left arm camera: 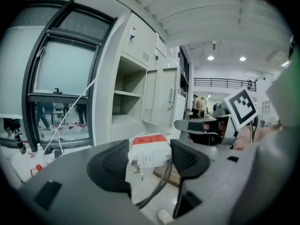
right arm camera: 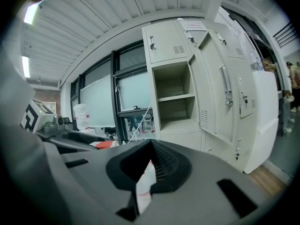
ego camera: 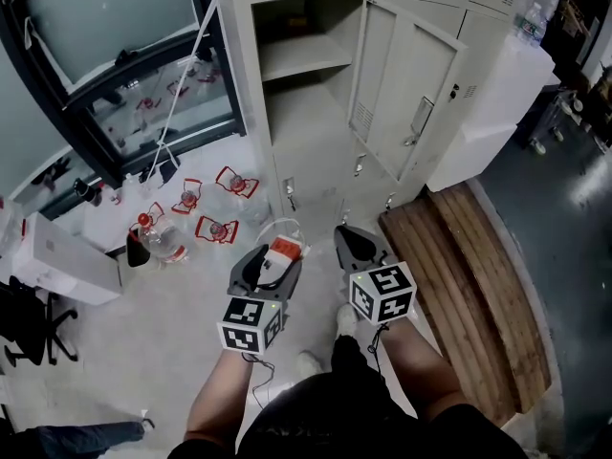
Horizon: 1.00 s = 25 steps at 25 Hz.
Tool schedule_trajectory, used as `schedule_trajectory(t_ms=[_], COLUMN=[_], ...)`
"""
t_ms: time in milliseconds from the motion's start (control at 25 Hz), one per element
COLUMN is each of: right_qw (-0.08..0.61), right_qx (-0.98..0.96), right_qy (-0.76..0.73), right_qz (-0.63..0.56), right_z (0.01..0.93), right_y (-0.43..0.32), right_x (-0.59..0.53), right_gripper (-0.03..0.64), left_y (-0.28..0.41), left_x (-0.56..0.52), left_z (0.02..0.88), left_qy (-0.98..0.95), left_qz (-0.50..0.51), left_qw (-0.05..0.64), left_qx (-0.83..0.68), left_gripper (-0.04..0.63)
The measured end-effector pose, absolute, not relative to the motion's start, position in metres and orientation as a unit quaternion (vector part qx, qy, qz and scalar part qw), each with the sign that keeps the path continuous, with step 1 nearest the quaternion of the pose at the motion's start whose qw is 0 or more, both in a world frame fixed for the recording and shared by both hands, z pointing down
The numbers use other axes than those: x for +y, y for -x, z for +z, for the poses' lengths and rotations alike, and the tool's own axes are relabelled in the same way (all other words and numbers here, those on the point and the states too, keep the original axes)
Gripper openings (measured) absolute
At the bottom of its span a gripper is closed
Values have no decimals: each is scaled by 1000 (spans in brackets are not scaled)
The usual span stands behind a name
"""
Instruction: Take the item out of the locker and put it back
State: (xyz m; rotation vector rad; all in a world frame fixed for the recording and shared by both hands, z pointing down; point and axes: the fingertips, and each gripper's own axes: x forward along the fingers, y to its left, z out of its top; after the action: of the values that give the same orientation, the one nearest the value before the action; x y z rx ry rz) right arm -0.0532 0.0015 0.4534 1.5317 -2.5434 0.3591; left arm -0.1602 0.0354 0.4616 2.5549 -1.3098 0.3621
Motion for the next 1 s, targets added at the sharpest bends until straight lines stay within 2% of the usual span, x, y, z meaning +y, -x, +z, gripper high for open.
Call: schedule_trajectory(t_ms=[600,1000], right_qw=[77,77], right_qx=[-853,-859], right_qy=[-502,-491], right_qz=[120,121], right_z=[454,456], right_y=[46,19], right_x=[-19,-64], right_gripper=[0,0], left_y=[152,119], left_x=[15,-36], left_z=[462,457], left_qy=[-872,-869], left_qz=[121,119], left_qw=[128,121], left_qx=[-458,-465], left_gripper=[275,275])
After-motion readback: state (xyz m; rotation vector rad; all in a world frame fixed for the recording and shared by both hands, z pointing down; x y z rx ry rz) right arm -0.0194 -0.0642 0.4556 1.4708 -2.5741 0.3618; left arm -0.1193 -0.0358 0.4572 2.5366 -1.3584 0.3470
